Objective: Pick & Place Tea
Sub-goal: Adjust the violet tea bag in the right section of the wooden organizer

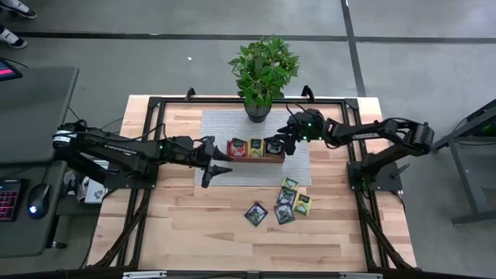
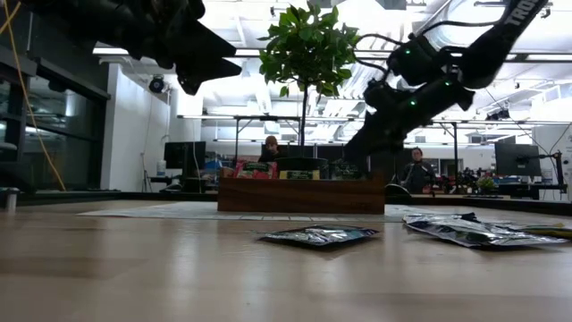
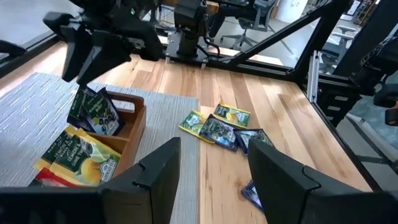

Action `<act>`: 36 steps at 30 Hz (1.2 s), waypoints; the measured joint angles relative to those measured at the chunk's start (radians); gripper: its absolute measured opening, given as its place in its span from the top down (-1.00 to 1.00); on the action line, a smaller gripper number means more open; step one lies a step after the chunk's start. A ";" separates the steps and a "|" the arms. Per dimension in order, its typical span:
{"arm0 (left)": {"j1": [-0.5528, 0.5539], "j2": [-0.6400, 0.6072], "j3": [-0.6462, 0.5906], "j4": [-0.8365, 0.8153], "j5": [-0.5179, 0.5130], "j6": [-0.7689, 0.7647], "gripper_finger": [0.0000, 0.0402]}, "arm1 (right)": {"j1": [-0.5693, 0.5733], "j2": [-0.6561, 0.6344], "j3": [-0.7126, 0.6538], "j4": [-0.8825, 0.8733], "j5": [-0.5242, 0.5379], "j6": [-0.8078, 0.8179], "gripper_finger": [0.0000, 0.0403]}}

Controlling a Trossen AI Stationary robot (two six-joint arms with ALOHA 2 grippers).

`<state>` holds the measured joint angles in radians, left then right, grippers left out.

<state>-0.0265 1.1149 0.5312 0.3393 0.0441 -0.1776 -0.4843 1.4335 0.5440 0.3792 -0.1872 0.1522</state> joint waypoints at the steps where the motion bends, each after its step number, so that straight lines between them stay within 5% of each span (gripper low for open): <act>1: 0.000 0.000 0.000 -0.005 0.002 0.000 0.08 | 0.000 0.008 0.014 -0.008 -0.002 -0.001 0.38; 24: 0.000 0.000 0.000 -0.006 0.011 0.016 0.08 | -0.002 0.019 0.060 -0.174 -0.057 -0.049 0.40; 36: 0.000 0.000 0.000 -0.006 0.011 0.015 0.08 | -0.002 0.019 0.060 -0.146 -0.056 -0.049 0.96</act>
<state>-0.0265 1.1149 0.5316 0.3333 0.0547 -0.1622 -0.4866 1.4525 0.6041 0.2328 -0.2432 0.1033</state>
